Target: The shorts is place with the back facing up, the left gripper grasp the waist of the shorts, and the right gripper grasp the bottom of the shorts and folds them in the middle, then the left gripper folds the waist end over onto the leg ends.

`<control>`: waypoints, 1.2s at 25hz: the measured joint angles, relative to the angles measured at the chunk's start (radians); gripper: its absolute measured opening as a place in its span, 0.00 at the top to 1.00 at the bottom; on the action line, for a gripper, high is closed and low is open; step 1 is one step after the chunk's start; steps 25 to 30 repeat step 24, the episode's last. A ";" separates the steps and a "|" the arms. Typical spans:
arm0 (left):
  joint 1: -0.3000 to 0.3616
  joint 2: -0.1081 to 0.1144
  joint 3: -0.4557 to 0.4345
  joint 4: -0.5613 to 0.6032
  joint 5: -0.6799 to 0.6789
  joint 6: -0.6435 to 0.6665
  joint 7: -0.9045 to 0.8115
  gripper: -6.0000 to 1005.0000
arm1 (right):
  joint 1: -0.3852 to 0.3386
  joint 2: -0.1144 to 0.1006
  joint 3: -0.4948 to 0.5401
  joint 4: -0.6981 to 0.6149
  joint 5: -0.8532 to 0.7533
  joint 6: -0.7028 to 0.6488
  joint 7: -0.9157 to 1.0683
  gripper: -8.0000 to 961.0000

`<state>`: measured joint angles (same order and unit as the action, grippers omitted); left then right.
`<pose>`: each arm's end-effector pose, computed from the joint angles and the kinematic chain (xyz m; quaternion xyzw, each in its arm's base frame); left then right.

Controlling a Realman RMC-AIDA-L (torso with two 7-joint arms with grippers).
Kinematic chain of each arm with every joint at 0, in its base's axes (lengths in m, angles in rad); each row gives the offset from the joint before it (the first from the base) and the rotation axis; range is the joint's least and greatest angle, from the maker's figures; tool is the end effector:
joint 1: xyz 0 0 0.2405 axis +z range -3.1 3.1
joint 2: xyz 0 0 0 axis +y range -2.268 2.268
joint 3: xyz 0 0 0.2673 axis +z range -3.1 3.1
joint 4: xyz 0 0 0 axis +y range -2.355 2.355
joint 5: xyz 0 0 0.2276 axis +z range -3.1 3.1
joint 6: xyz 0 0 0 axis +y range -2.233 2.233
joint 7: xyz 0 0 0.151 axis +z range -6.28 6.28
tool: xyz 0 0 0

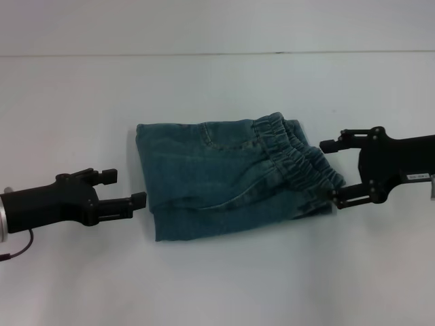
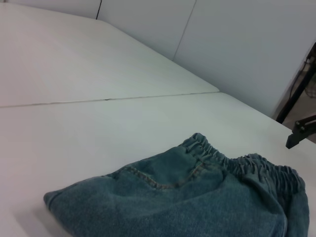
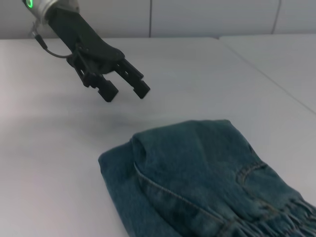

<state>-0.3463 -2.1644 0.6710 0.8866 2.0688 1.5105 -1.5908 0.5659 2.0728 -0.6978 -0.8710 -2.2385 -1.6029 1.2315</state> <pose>-0.3178 0.3161 -0.0026 -0.9004 -0.3344 -0.2089 0.1836 0.2736 0.3652 0.0157 -0.9846 0.0517 0.0976 0.1356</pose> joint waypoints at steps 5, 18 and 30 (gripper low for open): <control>0.000 0.000 0.000 0.000 0.001 0.001 0.000 0.06 | 0.019 0.012 -0.004 0.047 0.016 0.047 -0.019 0.08; 0.000 0.000 -0.002 0.000 0.001 0.000 0.000 0.06 | 0.028 0.013 -0.009 0.104 0.063 0.101 -0.044 0.08; 0.000 0.000 -0.002 0.000 0.000 0.000 0.000 0.06 | 0.026 0.013 -0.009 0.109 0.063 0.102 -0.052 0.08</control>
